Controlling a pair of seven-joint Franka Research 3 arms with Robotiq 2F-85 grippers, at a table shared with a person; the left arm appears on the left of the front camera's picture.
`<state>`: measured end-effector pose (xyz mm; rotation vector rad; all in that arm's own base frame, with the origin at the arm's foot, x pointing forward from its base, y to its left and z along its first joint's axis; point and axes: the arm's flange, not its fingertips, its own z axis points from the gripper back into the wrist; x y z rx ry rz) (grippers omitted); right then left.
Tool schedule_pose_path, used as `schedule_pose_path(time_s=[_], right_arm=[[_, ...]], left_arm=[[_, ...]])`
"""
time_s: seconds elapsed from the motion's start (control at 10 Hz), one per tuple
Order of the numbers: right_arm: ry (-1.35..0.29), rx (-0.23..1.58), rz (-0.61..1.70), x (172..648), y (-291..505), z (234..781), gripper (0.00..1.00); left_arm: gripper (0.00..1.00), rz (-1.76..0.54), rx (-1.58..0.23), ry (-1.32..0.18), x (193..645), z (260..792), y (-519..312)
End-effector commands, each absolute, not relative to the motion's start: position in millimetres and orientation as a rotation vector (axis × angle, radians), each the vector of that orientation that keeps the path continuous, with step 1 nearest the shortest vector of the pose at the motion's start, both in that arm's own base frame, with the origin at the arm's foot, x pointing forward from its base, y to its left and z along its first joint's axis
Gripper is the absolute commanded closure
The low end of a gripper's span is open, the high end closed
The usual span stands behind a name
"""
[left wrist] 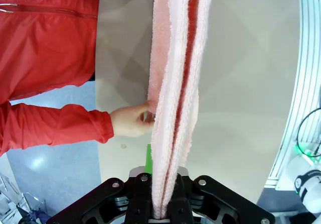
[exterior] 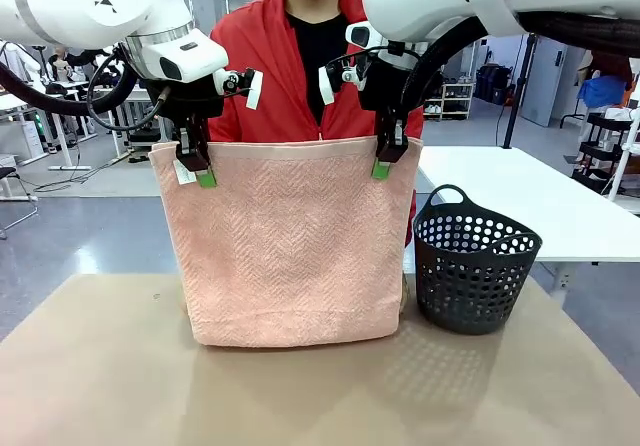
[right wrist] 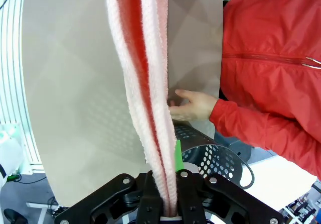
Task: Fold the towel.
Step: Release the end of the 100 cm Hotel Towel you were holding.
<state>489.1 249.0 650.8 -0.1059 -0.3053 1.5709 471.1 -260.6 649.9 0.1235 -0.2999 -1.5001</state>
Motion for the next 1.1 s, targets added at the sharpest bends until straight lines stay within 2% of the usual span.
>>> schedule_pose_path(time_s=[0.0,1.0], right_arm=[[-0.308,-0.111,1.573,486.7,247.2,652.3,1.00],[-0.308,-0.111,1.573,486.7,247.2,652.3,1.00]], left_arm=[[1.00,-1.498,0.125,-0.303,470.8,651.6,-259.2],[1.00,-1.498,0.125,-0.303,470.8,651.6,-259.2]])
